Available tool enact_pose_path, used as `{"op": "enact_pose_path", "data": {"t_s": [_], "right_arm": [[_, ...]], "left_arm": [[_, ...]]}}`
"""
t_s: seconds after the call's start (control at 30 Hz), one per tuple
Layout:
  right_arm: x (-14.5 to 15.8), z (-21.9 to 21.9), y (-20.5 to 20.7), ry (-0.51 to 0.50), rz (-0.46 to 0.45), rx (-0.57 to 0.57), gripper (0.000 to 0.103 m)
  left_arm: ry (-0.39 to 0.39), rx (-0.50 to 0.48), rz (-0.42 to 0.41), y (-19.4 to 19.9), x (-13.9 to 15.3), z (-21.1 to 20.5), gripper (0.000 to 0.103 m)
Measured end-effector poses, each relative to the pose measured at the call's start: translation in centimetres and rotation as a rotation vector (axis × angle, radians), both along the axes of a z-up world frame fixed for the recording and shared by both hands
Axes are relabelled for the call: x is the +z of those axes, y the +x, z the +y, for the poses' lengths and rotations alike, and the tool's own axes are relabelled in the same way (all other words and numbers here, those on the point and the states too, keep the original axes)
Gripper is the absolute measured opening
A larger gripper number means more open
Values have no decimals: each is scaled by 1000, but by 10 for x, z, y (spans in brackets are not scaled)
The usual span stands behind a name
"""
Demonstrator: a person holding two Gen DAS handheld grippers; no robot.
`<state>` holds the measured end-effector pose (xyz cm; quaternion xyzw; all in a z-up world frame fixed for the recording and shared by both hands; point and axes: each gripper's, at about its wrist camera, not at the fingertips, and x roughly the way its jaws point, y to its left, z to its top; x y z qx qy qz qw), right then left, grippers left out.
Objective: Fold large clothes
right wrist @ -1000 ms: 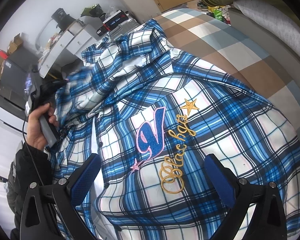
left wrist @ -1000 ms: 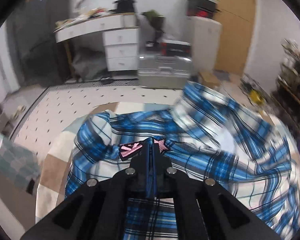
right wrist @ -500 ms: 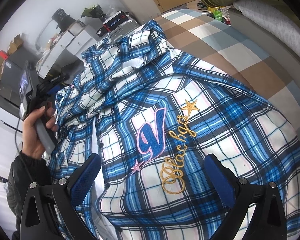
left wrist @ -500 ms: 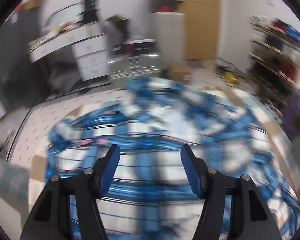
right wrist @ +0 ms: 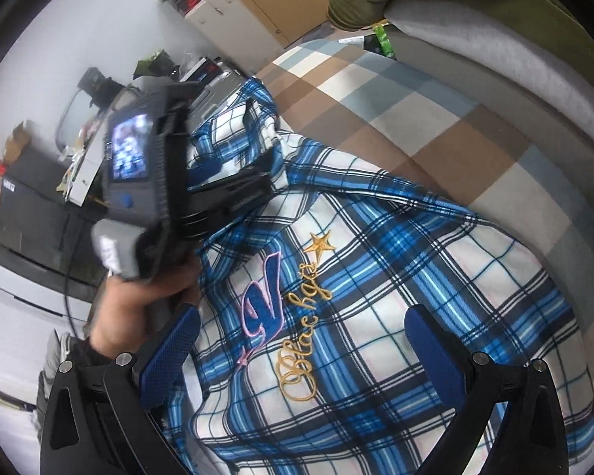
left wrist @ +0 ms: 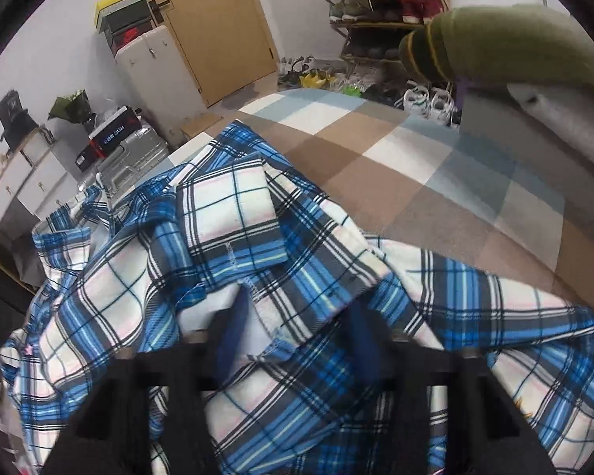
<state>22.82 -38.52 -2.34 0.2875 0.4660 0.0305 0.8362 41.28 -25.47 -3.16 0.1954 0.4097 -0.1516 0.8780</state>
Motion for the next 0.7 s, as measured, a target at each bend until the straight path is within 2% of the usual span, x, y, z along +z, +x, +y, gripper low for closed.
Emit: {"op": "enact_pose_path", "data": {"t_s": [0.03,0.13,0.27,0.3,0.4,0.43,0.5,0.57,0.6,0.63,0.7], "right_arm": [[0,2,0,1,-1,11,103],[2,7,-1,2,-5,33,103],[2,5,-2,8,-10,32,103],[2,5,-2,10,-10,30,103],[1,5,-2,11,-4,29,103],[0,5,-2,10,-2,29,103],[-1,3,-2,11,2,27,103],[-2,0,-2,14,7,18,103],[-3,-2,-1,16,11,12,103],[-4,-3,-1,20,14,7,103],[-4,-5,-1,24,18,1,103]], "left_arm": [[-12,7,-1,0,3,2,7],[-34,4,-83,-12,24,12,7],[-196,-20,-79,-39,53,22,7],[-224,-25,-51,-41,55,22,7],[-302,-55,100,-36,44,19,8],[-312,-43,149,-35,38,19,12],[-325,1,206,-32,32,27,14],[-406,62,203,-41,37,51,16],[-439,92,188,-48,42,65,24],[-448,130,164,-58,47,81,39],[-433,203,82,-89,57,114,57]]}}
